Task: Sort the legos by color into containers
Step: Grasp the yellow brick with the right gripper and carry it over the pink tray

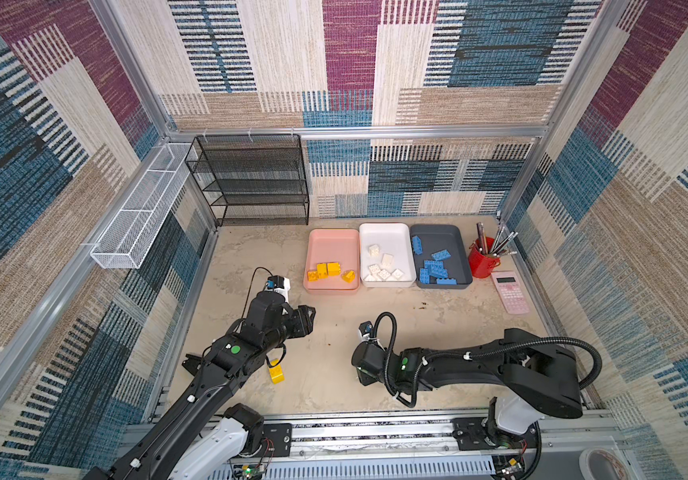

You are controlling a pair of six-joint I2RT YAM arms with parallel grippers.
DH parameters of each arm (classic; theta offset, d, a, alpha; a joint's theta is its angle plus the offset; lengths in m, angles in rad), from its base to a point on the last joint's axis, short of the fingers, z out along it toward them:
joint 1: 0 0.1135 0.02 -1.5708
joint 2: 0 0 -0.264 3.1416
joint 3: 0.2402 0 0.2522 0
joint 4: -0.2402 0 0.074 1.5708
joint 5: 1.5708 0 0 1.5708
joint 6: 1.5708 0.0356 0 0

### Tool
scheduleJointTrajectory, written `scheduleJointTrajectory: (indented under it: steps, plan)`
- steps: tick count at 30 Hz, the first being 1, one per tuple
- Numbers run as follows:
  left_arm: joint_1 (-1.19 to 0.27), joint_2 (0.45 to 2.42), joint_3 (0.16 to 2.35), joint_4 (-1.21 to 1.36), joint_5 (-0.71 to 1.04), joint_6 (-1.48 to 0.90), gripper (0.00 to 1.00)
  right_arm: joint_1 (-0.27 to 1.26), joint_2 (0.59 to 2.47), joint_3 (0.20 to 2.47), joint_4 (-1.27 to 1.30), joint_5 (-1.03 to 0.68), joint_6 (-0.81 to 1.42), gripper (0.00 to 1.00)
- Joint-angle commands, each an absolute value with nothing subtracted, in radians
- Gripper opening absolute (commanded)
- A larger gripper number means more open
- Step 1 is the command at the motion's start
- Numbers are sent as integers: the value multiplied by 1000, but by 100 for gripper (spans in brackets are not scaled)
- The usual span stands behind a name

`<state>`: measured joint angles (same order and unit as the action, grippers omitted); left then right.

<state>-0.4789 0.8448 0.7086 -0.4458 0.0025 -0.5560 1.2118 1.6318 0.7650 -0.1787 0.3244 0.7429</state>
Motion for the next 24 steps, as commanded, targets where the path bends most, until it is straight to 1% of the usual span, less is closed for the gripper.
scheduleJointTrajectory:
  steps: [1, 4, 7, 12, 16, 19, 24]
  plan:
    - [-479, 852, 703, -432, -6, -547, 64, 1219, 1617, 752, -219, 320, 736, 62]
    - [-479, 854, 703, -433, -5, -548, 63, 1223, 1613, 745, -222, 317, 720, 62]
    - [-478, 850, 703, -440, -8, -547, 63, 1226, 1615, 739, -218, 312, 717, 54]
    - [-479, 839, 695, -449, -5, -555, 64, 1227, 1605, 737, -211, 316, 719, 35]
    - [-479, 816, 684, -467, -7, -564, 63, 1227, 1577, 739, -207, 321, 721, 28]
    - [-478, 791, 683, -485, -2, -569, 63, 1221, 1557, 760, -214, 321, 707, 24]
    - [-479, 741, 678, -529, 0, -577, 63, 1172, 1520, 817, -203, 274, 652, 21]
